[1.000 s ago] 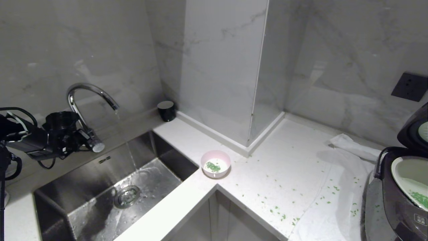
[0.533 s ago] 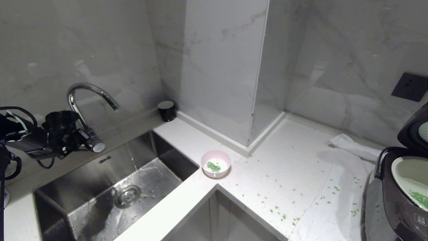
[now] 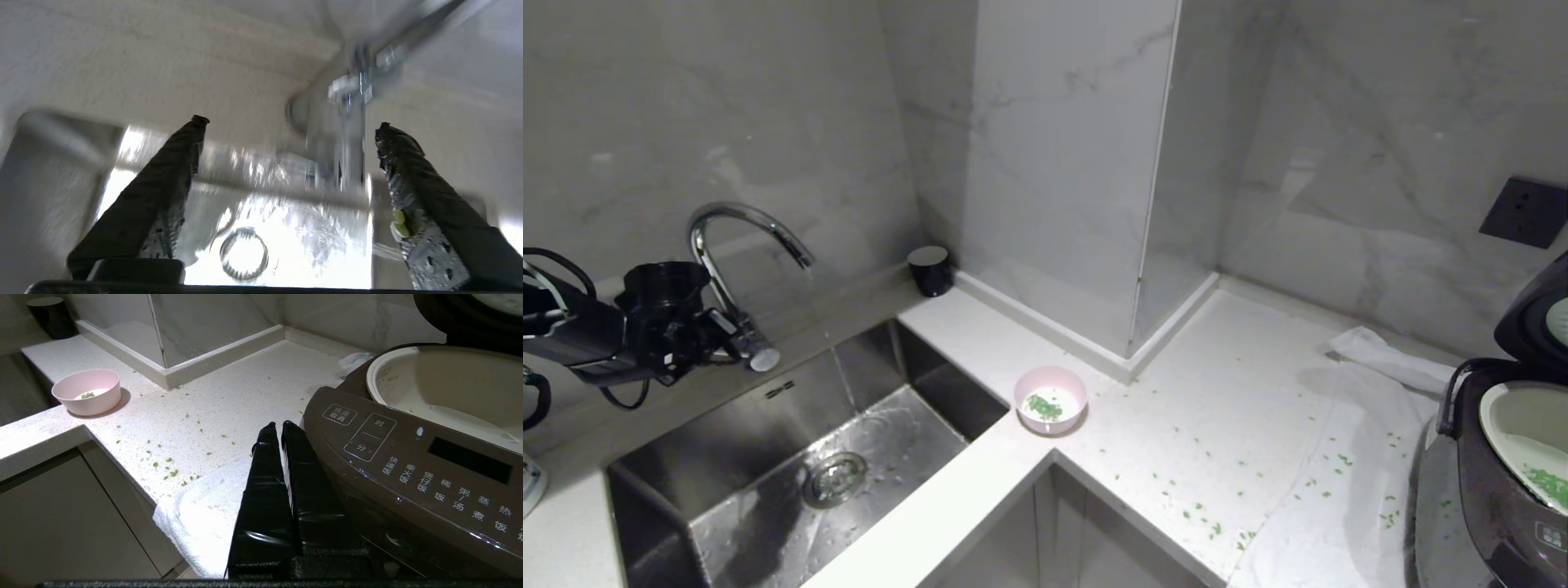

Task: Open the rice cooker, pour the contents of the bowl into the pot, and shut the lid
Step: Pick up the bowl on the table

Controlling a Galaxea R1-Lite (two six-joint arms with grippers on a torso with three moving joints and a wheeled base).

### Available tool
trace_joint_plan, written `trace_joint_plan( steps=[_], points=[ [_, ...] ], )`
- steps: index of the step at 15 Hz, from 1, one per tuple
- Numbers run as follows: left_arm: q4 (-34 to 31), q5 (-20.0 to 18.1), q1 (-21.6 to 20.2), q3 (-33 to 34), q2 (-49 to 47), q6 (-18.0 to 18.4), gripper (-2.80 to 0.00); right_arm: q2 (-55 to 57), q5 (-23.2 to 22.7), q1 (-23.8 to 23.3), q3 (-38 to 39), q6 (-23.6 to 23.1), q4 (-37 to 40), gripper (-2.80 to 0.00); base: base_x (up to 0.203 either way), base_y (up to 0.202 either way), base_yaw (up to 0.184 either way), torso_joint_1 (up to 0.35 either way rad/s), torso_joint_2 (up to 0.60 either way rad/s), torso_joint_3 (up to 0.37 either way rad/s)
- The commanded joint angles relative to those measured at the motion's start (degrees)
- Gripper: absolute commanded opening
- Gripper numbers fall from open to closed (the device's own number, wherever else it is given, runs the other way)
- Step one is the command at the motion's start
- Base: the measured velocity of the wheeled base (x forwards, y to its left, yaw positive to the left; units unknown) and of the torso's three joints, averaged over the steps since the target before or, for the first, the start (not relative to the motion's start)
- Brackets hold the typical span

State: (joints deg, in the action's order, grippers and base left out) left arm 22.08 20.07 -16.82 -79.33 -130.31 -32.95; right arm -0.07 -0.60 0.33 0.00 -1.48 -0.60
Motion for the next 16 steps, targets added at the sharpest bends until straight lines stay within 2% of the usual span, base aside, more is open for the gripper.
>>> trace_joint_plan(
  steps=[1,6,10,12,14,16],
  points=[
    [0.4,-0.4,1.4,6.7,7.0,-0.2,0.0,0.0,0.0,0.0,0.1,0.0,0.0,-2.8,0.0,0.0,0.0,0.0,0.0,0.0],
    [1.3,-7.1,5.9,24.6,25.0,0.1,0.0,0.0,0.0,0.0,0.1,0.0,0.0,-2.8,0.0,0.0,0.0,0.0,0.0,0.0],
    [2.5,-9.3,10.5,38.5,35.6,1.8,0.0,0.0,0.0,0.0,0.1,0.0,0.0,-2.8,0.0,0.0,0.0,0.0,0.0,0.0],
    [5.6,-12.1,10.8,45.8,40.7,5.3,0.0,0.0,0.0,0.0,0.1,0.0,0.0,-2.8,0.0,0.0,0.0,0.0,0.0,0.0],
    [10.0,-19.0,10.6,53.7,47.9,11.4,0.0,0.0,0.0,0.0,0.1,0.0,0.0,-2.8,0.0,0.0,0.0,0.0,0.0,0.0],
    [14.8,-23.7,11.1,58.9,53.4,18.3,0.0,0.0,0.0,0.0,0.1,0.0,0.0,-2.8,0.0,0.0,0.0,0.0,0.0,0.0]
  ],
)
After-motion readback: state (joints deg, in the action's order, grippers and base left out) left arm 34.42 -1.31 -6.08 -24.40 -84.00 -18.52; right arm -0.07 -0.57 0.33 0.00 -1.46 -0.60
